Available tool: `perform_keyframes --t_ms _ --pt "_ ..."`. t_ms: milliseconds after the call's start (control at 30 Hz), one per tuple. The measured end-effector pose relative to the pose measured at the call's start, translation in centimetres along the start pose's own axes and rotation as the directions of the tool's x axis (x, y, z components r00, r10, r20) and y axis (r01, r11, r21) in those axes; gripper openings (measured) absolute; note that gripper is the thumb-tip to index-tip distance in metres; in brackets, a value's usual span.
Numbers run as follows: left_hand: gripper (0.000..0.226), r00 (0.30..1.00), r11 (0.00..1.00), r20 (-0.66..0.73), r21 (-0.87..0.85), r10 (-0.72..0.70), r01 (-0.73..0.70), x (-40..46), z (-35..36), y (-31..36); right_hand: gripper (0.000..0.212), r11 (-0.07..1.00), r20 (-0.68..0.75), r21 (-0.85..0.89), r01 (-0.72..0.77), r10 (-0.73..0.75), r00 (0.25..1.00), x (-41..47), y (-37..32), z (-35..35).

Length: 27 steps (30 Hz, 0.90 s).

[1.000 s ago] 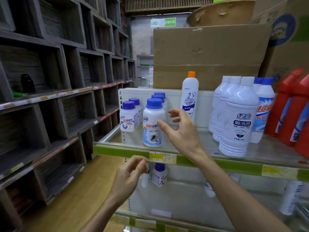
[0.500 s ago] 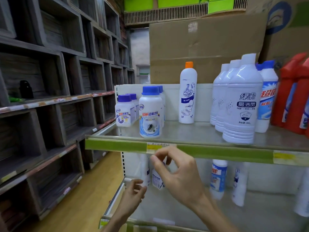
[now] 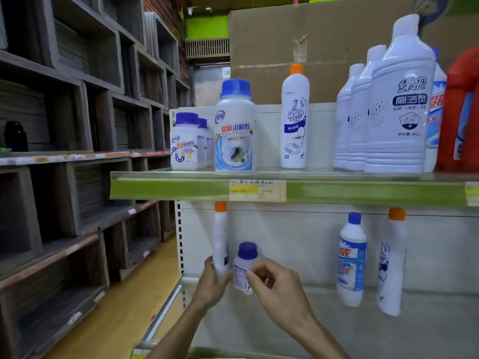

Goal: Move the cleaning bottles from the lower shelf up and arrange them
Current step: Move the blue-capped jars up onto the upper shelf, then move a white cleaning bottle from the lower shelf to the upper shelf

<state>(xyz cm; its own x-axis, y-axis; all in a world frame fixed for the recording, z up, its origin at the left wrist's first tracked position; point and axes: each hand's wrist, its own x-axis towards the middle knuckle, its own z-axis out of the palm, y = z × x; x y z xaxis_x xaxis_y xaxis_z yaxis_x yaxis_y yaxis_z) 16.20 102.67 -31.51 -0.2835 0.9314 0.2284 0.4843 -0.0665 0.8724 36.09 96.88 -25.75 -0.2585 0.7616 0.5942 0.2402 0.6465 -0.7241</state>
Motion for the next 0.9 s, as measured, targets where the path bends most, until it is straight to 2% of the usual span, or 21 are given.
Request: perform_keyframes --t_ms 133,200,333,467,567,667,767,900 --pt "0.052 0.999 1.0 -0.045 -0.021 -0.014 0.013 0.5 -0.3 0.1 0.014 0.996 0.001 0.016 -0.083 0.083 0.997 -0.1 1.5 -0.1" --pt "0.045 0.999 1.0 0.036 -0.024 -0.015 0.016 0.1 -1.2 0.1 0.015 0.993 0.003 0.017 -0.115 0.115 0.993 0.0 1.8 -0.5" --pt "0.049 0.967 0.994 0.248 -0.102 0.052 -0.028 -1.9 -3.3 0.0 0.004 0.983 0.017 0.007 -0.182 0.182 0.983 0.9 1.9 -0.6" --pt "0.056 0.919 0.992 0.379 -0.099 0.111 -0.079 -3.9 -4.4 0.1 0.029 0.972 0.042 0.067 -0.227 0.225 0.973 1.8 1.2 0.5" --pt "0.058 0.883 0.986 0.441 -0.106 0.164 -0.13 -4.9 -4.6 0.2 0.049 0.968 0.062 0.148 -0.204 0.197 0.978 2.0 0.4 1.1" --pt "0.054 0.848 0.977 0.485 -0.091 0.211 -0.191 -5.9 -4.6 0.3 0.061 0.946 0.145 0.266 -0.185 0.151 0.978 2.0 -0.1 1.4" --pt "0.048 0.833 0.964 0.486 -0.111 0.265 -0.242 -6.8 -4.5 0.3 0.054 0.925 0.199 0.362 -0.113 0.042 0.979 1.2 -0.5 1.4" --pt "0.045 0.821 0.945 0.467 -0.156 0.328 -0.288 -8.4 -4.3 0.1 0.047 0.918 0.173 0.395 -0.04 -0.032 0.984 -0.4 -1.2 1.2"
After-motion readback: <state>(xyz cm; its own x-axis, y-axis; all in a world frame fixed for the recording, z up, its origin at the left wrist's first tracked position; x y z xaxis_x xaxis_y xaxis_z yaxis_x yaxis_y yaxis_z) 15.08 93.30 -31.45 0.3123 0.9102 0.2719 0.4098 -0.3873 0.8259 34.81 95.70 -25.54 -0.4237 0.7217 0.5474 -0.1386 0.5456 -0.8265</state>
